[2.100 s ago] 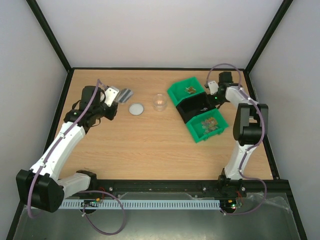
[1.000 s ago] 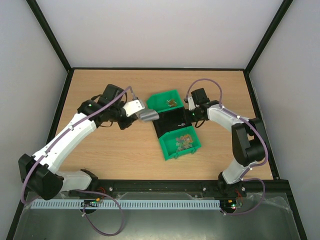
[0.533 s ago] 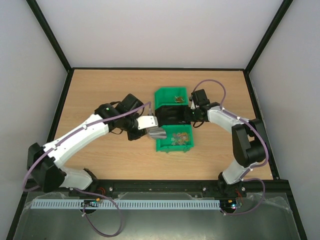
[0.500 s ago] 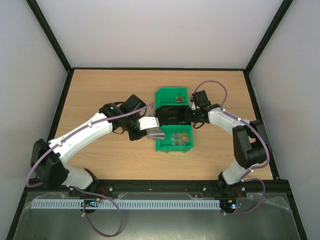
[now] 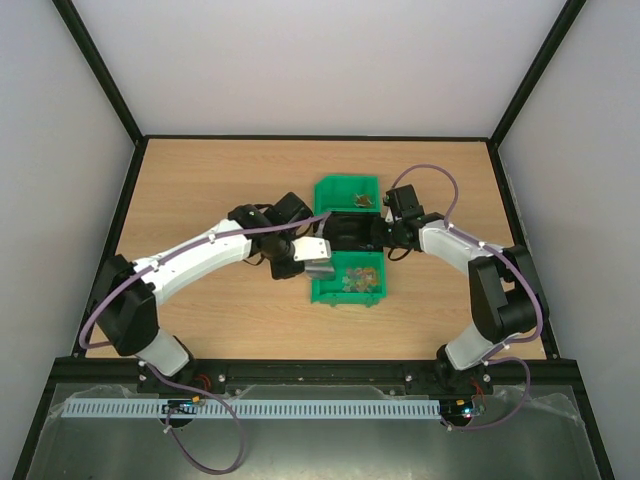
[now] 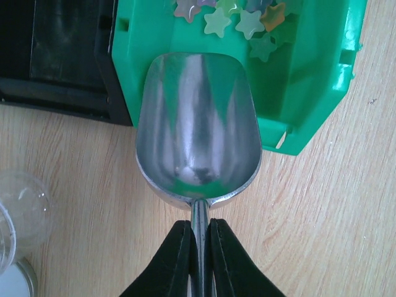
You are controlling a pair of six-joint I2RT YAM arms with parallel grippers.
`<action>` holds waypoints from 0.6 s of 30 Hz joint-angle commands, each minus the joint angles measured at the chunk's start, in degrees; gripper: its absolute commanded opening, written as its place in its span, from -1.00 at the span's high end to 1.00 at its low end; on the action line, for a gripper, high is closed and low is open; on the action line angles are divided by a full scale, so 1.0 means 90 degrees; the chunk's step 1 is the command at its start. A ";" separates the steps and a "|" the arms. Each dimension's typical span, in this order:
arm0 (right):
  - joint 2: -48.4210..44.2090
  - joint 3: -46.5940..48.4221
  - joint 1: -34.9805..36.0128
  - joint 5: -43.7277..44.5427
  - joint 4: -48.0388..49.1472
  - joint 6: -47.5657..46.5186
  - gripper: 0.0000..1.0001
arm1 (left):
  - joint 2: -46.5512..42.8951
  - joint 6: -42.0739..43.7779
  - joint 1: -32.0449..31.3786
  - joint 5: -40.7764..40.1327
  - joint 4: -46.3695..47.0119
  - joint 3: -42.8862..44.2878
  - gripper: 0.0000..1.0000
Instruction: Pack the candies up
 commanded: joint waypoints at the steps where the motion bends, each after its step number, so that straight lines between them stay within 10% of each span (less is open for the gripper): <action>1: -0.0111 -0.0099 0.0008 0.0067 -0.0156 0.0117 0.97 | 0.0380 0.0142 -0.0152 -0.0275 -0.0260 0.0259 0.95; 18: 0.0007 0.0081 0.0174 0.0226 -0.0276 0.0157 0.97 | 0.1535 -0.0007 -0.0353 -0.0229 -0.0122 0.0479 0.95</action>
